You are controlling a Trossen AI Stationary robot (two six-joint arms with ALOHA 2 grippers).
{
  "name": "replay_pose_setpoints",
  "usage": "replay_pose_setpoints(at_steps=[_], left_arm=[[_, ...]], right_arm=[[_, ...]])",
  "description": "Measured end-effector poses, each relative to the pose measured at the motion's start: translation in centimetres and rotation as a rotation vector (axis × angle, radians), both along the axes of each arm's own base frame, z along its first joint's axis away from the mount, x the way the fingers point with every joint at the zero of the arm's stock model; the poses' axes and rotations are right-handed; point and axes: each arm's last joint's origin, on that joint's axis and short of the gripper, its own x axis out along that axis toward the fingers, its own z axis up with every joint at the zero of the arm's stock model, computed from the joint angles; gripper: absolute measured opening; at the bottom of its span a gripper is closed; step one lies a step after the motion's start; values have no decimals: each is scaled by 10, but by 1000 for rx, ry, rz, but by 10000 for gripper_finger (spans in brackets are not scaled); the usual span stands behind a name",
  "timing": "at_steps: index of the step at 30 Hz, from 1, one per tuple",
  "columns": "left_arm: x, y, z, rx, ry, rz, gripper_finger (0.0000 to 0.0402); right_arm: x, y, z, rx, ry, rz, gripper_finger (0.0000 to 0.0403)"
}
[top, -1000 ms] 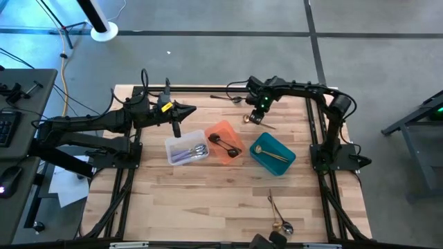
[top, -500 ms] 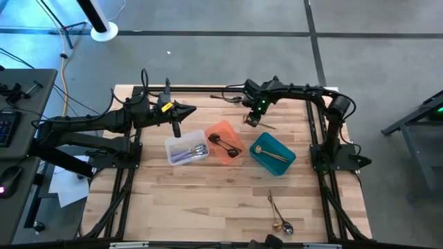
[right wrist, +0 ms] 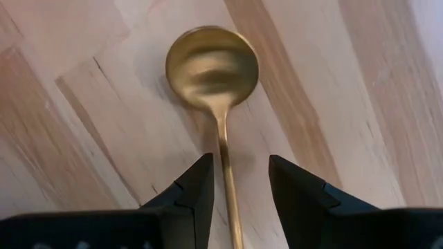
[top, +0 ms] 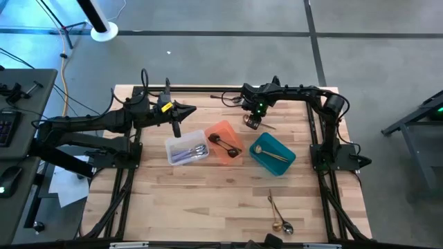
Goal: Sort silverware by color (type)
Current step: Put the gold spoon into the blue bin
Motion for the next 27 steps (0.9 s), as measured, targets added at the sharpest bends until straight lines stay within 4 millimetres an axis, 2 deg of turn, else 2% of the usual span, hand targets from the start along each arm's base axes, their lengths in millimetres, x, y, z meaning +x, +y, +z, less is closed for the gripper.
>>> replay_pose_setpoints(at_steps=[7, 15, 23, 27], left_arm=[[0, 0, 0, 0, 0, 0, 0], [0, 0, 0, 1, 0, 0, 0], [0, 0, 0, 2, 0, 7, 0], [0, 0, 0, 2, 1, 7, 0]], right_arm=[[0, 0, -1, -4, 6, 17, 124], [3, -1, -17, 26, 42, 11, 124], [3, -1, -18, 31, 44, -25, 124], [3, -1, -19, 32, 49, -25, 109]])
